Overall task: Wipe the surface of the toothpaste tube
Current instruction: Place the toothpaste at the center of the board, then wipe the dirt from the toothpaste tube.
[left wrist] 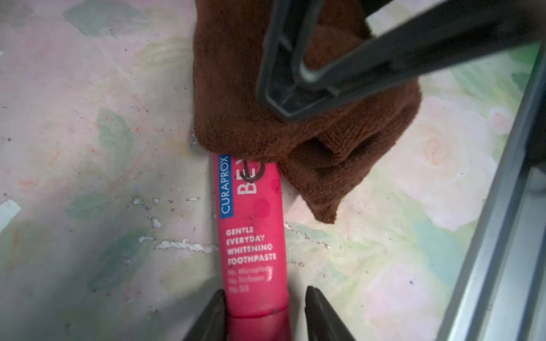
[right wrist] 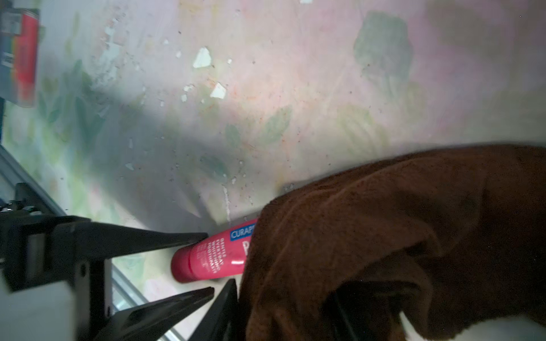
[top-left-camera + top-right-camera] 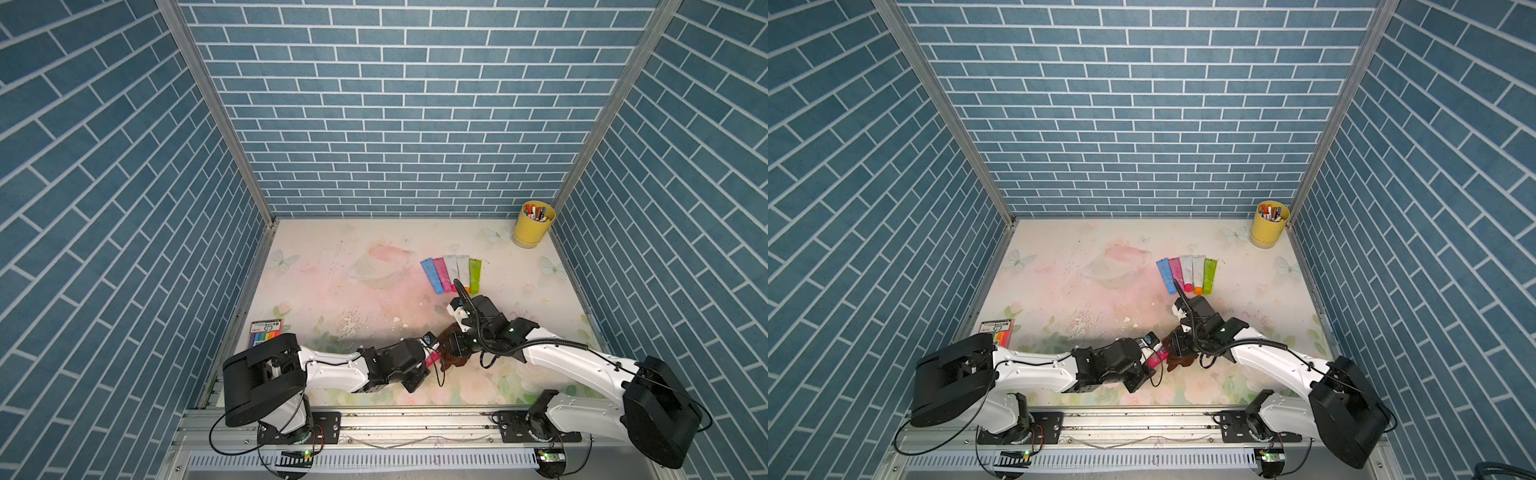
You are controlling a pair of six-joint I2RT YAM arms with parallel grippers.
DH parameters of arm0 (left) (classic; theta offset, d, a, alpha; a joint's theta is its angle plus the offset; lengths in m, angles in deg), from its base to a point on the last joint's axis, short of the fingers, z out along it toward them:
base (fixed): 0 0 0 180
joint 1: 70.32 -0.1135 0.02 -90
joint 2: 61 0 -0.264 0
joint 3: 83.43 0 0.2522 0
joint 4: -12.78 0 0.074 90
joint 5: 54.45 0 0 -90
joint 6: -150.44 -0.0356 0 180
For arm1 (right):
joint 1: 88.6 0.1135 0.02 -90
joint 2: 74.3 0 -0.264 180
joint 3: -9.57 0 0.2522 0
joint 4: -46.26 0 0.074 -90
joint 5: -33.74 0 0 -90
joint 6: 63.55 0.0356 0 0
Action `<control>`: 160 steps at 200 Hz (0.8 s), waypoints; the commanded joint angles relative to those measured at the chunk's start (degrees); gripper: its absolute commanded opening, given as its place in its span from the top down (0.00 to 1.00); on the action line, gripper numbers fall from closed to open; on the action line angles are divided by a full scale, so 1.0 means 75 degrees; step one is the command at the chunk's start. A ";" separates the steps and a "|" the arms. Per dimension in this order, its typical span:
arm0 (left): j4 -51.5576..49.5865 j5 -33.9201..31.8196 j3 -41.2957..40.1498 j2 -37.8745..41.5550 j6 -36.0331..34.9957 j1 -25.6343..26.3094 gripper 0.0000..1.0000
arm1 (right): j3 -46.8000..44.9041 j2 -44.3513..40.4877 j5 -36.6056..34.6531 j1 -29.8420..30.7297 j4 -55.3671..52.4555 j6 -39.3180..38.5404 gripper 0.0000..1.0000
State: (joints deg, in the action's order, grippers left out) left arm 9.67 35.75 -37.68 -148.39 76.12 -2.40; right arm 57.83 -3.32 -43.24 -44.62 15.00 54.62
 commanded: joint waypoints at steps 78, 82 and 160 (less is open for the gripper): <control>0.0349 0.0013 0.0122 -0.0386 -0.0157 0.0064 0.87 | -0.0807 0.0638 0.0852 0.0461 0.1653 0.0726 1.00; 0.0349 0.0001 0.0151 -0.0400 -0.0163 0.0070 0.87 | -0.0838 0.0638 0.0948 0.0516 0.1758 0.0780 1.00; 0.0542 0.0101 0.0197 -0.0377 -0.0193 0.0073 0.91 | -0.1196 0.0491 0.1944 0.0979 0.3185 0.1342 1.00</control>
State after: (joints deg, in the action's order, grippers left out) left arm 10.28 35.34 -37.46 -149.12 76.03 -2.32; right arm 49.85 -0.87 -41.05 -40.49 31.42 61.00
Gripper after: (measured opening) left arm 0.334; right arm 0.075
